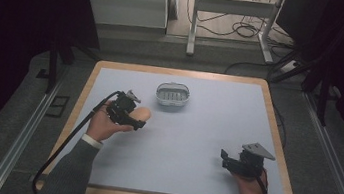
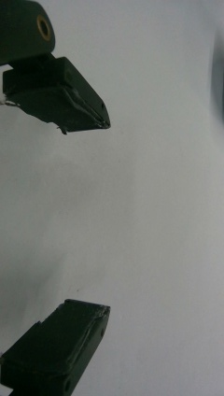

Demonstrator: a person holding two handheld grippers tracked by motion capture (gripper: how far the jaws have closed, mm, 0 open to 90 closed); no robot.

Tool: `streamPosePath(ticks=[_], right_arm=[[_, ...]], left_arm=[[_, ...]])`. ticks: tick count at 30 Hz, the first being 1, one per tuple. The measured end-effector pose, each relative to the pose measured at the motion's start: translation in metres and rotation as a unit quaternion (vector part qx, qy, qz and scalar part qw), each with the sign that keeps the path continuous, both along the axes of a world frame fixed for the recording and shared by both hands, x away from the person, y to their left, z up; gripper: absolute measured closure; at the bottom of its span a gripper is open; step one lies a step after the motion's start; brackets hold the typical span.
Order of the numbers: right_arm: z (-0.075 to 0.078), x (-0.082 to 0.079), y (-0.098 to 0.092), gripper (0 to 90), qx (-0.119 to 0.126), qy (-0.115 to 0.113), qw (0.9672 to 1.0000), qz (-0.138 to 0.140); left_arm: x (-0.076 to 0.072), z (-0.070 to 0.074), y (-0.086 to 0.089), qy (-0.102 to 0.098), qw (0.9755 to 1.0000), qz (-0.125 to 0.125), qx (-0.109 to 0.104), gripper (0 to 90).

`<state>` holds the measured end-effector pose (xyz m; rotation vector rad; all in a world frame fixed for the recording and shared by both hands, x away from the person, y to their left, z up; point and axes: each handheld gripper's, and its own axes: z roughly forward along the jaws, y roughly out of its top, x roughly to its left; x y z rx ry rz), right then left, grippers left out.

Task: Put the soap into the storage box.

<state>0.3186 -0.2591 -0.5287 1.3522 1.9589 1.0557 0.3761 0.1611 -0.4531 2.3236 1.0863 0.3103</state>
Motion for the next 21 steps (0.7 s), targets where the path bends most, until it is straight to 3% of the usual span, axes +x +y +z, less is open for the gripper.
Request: streamPosePath(ticks=[21], right_arm=[[0.000,0.000,0.000,9.4,0.002,0.002,1.0000,0.000]], left_arm=[[0.012,0.014,-0.007,-0.007,0.9999,-0.012,0.009,32.7]])
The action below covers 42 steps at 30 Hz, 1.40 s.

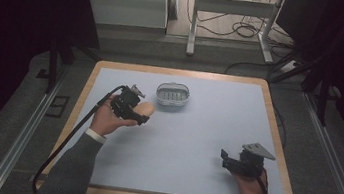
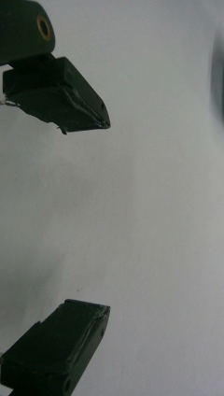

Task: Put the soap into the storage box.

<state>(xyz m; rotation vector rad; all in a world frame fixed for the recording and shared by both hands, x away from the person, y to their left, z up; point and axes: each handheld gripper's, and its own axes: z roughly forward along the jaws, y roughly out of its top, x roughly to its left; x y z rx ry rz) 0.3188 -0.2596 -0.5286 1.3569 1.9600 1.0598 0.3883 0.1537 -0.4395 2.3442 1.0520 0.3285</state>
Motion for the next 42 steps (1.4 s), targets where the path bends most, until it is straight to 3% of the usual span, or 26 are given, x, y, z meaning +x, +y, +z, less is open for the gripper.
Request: streamPosePath(ticks=[3,18,29,42], right_arm=[[0.000,0.000,0.000,9.3,0.001,0.000,1.0000,0.000],[0.000,0.000,0.000,9.4,0.000,0.000,1.0000,0.001],[0.000,0.000,0.000,9.4,-0.001,0.000,1.0000,0.000],[0.000,0.000,0.000,9.4,0.000,-0.001,1.0000,0.000]], left_arm=[[0.002,0.000,0.001,0.004,1.0000,-0.002,-0.008,32.7],[0.010,0.005,-0.006,-0.001,1.0000,-0.006,-0.003,32.7],[0.020,0.007,-0.001,-0.002,1.0000,0.002,0.002,32.7],[0.032,0.014,-0.015,-0.008,0.9999,-0.006,0.004,32.7]])
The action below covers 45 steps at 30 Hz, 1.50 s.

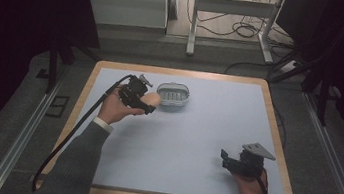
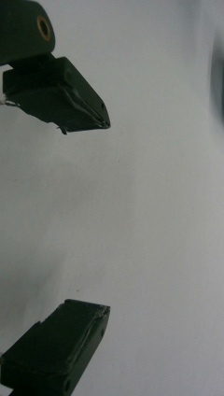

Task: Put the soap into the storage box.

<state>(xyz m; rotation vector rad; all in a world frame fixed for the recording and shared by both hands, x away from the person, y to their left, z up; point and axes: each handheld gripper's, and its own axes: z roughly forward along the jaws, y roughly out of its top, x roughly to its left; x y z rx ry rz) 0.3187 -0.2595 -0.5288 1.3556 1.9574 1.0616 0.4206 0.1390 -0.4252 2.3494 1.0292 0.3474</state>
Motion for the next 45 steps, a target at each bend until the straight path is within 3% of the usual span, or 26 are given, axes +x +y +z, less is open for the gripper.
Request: streamPosePath(ticks=[8,11,17,21,45], right_arm=[[0.000,0.000,0.000,9.3,0.000,0.001,1.0000,0.000],[0.000,0.000,0.000,9.3,-0.001,0.001,1.0000,0.000],[0.000,0.000,0.000,9.3,0.000,0.001,1.0000,0.000],[0.000,0.000,0.000,9.3,0.001,0.001,1.0000,-0.001],[0.000,0.000,-0.001,9.4,0.002,0.002,1.0000,0.000]], left_arm=[[0.008,0.003,-0.006,-0.002,1.0000,-0.002,0.007,32.7],[0.010,0.005,-0.008,-0.004,1.0000,0.000,-0.002,32.7],[0.015,0.007,-0.012,-0.004,0.9999,-0.005,0.015,32.7],[0.018,0.009,-0.013,-0.006,0.9999,-0.005,0.008,32.7],[0.044,0.003,-0.032,0.007,0.9995,-0.020,0.021,32.7]])
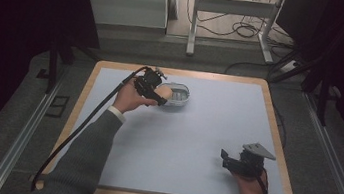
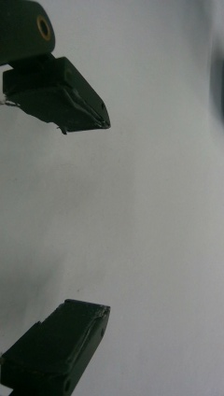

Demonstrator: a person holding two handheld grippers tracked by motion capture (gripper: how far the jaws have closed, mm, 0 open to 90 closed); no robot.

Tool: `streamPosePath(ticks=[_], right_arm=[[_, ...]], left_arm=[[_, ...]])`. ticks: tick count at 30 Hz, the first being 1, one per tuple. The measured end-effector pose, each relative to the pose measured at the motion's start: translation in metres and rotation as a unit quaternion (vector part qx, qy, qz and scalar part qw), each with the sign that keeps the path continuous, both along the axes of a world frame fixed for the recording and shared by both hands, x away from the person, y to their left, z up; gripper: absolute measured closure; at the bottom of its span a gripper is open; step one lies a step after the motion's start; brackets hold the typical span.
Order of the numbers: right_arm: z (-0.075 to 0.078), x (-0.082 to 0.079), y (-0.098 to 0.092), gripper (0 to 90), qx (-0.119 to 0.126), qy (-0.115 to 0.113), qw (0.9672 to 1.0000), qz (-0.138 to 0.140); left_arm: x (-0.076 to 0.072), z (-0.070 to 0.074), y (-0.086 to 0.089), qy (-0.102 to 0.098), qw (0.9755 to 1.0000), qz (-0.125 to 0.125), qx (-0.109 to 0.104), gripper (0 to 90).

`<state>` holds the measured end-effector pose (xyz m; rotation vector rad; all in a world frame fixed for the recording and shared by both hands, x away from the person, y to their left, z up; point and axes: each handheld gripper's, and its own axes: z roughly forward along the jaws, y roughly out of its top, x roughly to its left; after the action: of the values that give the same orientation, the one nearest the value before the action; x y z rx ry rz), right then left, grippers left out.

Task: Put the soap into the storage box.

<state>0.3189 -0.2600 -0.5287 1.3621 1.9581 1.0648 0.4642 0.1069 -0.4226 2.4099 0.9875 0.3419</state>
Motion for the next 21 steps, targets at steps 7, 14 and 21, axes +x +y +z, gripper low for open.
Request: streamPosePath(ticks=[7,14,21], right_arm=[[0.000,0.000,0.000,9.3,0.001,0.000,1.0000,0.000],[0.000,0.000,0.000,9.4,0.001,0.000,1.0000,0.000],[0.000,0.000,0.000,9.4,0.000,0.000,1.0000,0.001]], left_arm=[[0.005,-0.002,-0.004,0.002,1.0000,0.000,-0.010,32.7],[0.011,0.001,-0.009,0.000,1.0000,-0.006,-0.001,32.7],[0.017,0.004,-0.013,0.003,1.0000,-0.008,0.004,32.7]])
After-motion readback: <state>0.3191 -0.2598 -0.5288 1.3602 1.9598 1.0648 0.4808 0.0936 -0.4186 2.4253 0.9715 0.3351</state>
